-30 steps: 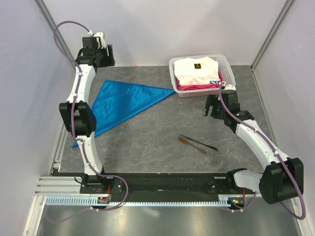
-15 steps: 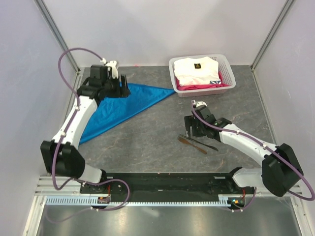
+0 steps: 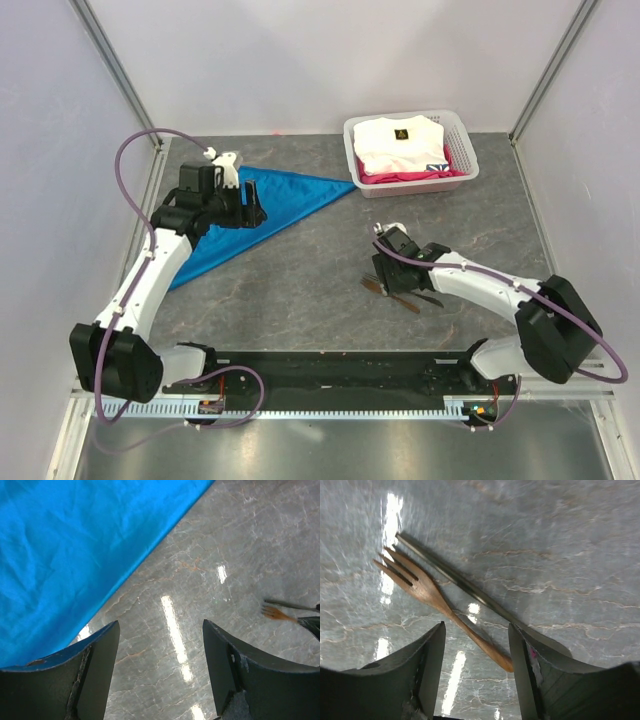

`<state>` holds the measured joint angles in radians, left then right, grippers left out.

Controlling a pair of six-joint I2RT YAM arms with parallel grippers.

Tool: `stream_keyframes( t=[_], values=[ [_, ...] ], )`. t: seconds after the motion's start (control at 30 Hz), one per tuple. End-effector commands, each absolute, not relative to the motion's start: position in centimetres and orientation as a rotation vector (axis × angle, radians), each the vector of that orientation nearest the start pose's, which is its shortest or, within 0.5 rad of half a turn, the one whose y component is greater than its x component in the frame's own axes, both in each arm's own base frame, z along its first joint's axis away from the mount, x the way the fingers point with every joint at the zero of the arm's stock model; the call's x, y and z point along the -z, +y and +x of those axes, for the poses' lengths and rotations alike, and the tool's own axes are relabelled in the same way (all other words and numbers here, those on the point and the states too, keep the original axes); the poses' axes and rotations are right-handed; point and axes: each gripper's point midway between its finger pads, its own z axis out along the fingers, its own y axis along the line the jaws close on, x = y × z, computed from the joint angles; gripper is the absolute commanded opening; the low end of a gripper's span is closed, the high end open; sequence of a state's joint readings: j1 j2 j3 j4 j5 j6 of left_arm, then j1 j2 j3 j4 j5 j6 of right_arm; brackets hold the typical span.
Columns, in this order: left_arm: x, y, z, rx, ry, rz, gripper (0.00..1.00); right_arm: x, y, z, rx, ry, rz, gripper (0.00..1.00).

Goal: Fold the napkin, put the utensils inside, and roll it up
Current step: Grab a utensil with the right arm

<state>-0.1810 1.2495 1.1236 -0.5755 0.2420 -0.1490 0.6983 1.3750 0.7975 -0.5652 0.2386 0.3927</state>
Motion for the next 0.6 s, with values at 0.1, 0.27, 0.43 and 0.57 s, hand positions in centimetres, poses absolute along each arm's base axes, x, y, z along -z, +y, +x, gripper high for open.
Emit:
stream_keyframes(
  t=[0.1,0.27,0.43,0.57],
  values=[
    [-22.8,-11.3,32.9,0.482,2.182,0.155,0.75,-3.8,17.4,21.8,-0.028,2.681,-0.491,0.57],
    [-22.8,-11.6,32.8,0.503,2.181,0.165,0.75,-3.6,17.7,21.5,-0.021,2.687,-0.522,0.57],
    [-22.9,-11.9,32.7,0.522,2.180,0.173,0.74,-3.0,18.1,21.4,-0.030,2.710,-0.553,0.55],
    [-22.9,-11.8,32.6,0.523,2.177,0.172,0.73,-2.1,18.3,21.1,-0.028,2.742,-0.576,0.50]
  ],
)
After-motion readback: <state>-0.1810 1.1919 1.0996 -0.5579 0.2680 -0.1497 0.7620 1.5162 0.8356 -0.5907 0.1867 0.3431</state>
